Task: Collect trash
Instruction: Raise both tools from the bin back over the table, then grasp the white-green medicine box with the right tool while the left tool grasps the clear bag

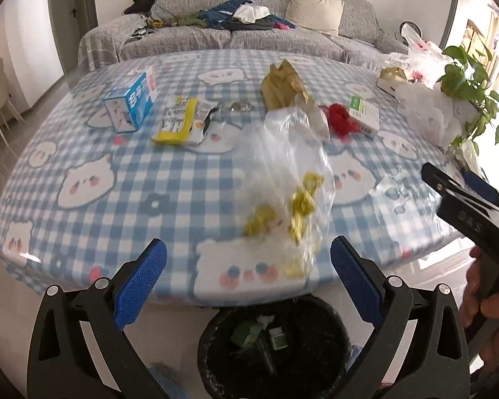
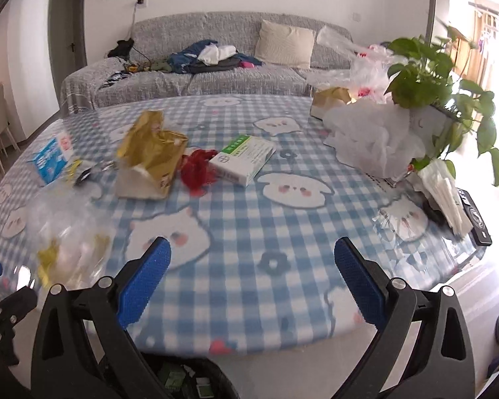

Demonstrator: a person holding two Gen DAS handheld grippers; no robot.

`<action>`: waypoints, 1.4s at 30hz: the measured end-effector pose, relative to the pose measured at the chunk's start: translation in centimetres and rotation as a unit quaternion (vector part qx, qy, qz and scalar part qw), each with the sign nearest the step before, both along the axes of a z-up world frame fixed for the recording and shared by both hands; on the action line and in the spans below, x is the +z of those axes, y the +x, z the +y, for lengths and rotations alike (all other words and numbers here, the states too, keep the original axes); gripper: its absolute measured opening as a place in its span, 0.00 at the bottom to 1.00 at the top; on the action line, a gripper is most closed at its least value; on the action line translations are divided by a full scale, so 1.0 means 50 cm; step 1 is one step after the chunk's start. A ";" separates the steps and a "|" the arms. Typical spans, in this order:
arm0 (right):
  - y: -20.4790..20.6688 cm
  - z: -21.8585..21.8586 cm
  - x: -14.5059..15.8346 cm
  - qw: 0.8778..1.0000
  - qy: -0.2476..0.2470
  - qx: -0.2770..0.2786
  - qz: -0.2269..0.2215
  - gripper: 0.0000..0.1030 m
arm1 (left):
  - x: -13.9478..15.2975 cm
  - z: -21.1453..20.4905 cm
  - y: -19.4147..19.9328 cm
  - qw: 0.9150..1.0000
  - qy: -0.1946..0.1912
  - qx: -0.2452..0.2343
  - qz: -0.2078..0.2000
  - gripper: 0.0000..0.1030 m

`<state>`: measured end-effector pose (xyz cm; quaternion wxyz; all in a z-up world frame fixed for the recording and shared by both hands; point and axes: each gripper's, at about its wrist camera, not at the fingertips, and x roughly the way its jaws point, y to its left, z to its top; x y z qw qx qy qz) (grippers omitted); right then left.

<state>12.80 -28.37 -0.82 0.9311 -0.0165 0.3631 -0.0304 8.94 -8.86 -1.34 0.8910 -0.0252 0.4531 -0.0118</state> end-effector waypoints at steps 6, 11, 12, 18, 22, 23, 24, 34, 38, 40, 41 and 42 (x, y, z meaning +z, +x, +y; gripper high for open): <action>0.103 -0.029 -0.011 1.000 0.007 -0.019 0.017 0.92 | -0.009 -0.023 0.059 1.000 0.013 -0.001 0.010 0.94; 0.188 -0.056 -0.007 0.998 0.032 -0.042 0.028 0.92 | -0.020 -0.036 0.108 1.000 0.019 0.000 0.023 0.94; 0.206 -0.060 -0.004 0.998 0.040 -0.047 0.030 0.92 | -0.022 -0.036 0.115 1.000 0.015 0.001 0.026 0.94; 0.315 -0.061 0.004 0.995 0.063 -0.059 0.041 0.92 | -0.035 -0.050 0.142 0.999 0.027 0.001 0.034 0.93; 0.370 -0.054 -0.020 0.995 0.054 -0.054 0.059 0.92 | -0.052 -0.059 0.161 0.999 0.017 0.003 0.052 0.92; 0.384 -0.056 -0.028 0.995 0.053 -0.056 0.065 0.92 | -0.056 -0.061 0.167 0.998 0.018 0.007 0.055 0.91; 0.393 -0.056 -0.032 0.995 0.052 -0.057 0.068 0.92 | -0.058 -0.063 0.171 0.998 0.018 0.010 0.057 0.89; 0.463 -0.044 -0.086 0.988 0.069 -0.072 0.117 0.92 | -0.091 -0.090 0.196 0.997 0.015 0.010 0.068 0.72; 0.475 -0.046 -0.106 0.985 0.075 -0.084 0.134 0.87 | -0.102 -0.097 0.207 0.997 0.005 0.003 0.076 0.60; 0.481 -0.047 -0.112 0.984 0.071 -0.086 0.136 0.84 | -0.103 -0.100 0.211 0.997 0.004 0.001 0.075 0.56; 0.483 -0.047 -0.115 0.984 0.071 -0.086 0.138 0.81 | -0.105 -0.102 0.213 0.997 0.004 -0.001 0.074 0.54; 0.486 -0.048 -0.119 0.984 0.072 -0.085 0.141 0.79 | -0.105 -0.103 0.214 0.997 0.003 -0.003 0.075 0.51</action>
